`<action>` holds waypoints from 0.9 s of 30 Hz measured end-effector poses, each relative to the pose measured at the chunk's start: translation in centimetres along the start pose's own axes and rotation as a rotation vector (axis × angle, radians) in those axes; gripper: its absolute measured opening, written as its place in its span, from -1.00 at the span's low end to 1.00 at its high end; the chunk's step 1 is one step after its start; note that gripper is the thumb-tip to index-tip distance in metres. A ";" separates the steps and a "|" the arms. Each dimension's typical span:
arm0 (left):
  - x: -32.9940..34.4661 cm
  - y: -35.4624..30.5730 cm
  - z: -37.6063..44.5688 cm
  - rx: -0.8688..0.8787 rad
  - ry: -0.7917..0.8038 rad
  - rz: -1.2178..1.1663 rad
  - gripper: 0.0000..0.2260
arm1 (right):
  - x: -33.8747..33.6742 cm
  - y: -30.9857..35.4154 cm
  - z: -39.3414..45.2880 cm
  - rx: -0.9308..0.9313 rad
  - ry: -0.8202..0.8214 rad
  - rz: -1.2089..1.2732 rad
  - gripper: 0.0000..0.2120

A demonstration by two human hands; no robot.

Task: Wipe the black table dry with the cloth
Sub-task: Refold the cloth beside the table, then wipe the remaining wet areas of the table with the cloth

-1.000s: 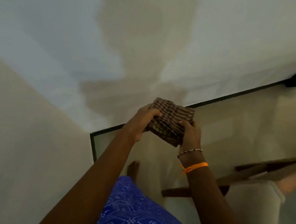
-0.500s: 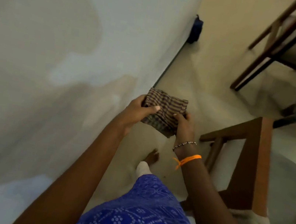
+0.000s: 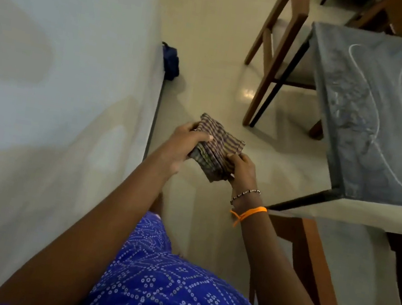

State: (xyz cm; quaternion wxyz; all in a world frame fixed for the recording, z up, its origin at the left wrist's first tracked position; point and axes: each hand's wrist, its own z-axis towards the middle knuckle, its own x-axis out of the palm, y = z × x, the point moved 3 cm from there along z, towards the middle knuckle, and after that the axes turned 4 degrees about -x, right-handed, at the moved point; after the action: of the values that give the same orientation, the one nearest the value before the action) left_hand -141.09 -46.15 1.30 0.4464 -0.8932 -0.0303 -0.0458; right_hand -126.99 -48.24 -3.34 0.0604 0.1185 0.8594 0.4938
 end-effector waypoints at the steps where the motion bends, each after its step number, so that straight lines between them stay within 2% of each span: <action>1: 0.3 -1.4 2.2 -0.010 0.025 0.001 -0.64 | 0.4 0.8 1.8 -0.004 -0.017 0.010 -0.90; 6: 2.4 -8.6 11.3 -0.020 0.145 0.114 -0.63 | 2.9 5.4 8.9 0.041 -0.131 0.033 -0.84; 8: 4.0 -11.3 14.5 -0.015 0.216 0.197 -0.65 | 3.6 7.4 11.6 -0.012 -0.203 -0.007 -0.85; 11: 6.7 -14.5 18.6 0.037 0.312 0.288 -0.68 | 3.5 10.0 14.9 -0.028 -0.355 -0.057 -0.61; 14: 10.9 -16.8 22.3 0.092 0.400 0.440 -0.61 | 1.7 11.6 18.0 -0.067 -0.476 0.027 -0.54; 16: 13.8 -17.3 24.3 0.117 0.451 0.542 -0.59 | 0.1 12.6 20.2 -0.092 -0.488 0.166 -0.56; 21: 22.5 -19.7 28.6 0.198 0.625 0.753 -0.56 | -4.0 15.9 27.2 -0.139 -0.331 0.852 -0.49; 25: 30.2 -22.0 29.5 0.237 0.887 0.921 -0.54 | -8.9 18.4 31.5 -0.171 -0.368 1.159 -0.46; 27: 33.6 -23.3 30.2 0.274 1.018 1.011 -0.60 | -11.3 20.3 32.8 -0.253 -0.377 1.173 -0.52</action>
State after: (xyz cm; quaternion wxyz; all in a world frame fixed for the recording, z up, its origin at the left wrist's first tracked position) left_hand -108.25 -7.53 5.40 0.4797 -0.6021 0.5917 -0.2394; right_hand -105.91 -14.07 -2.57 -0.0565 0.6474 0.5608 0.5130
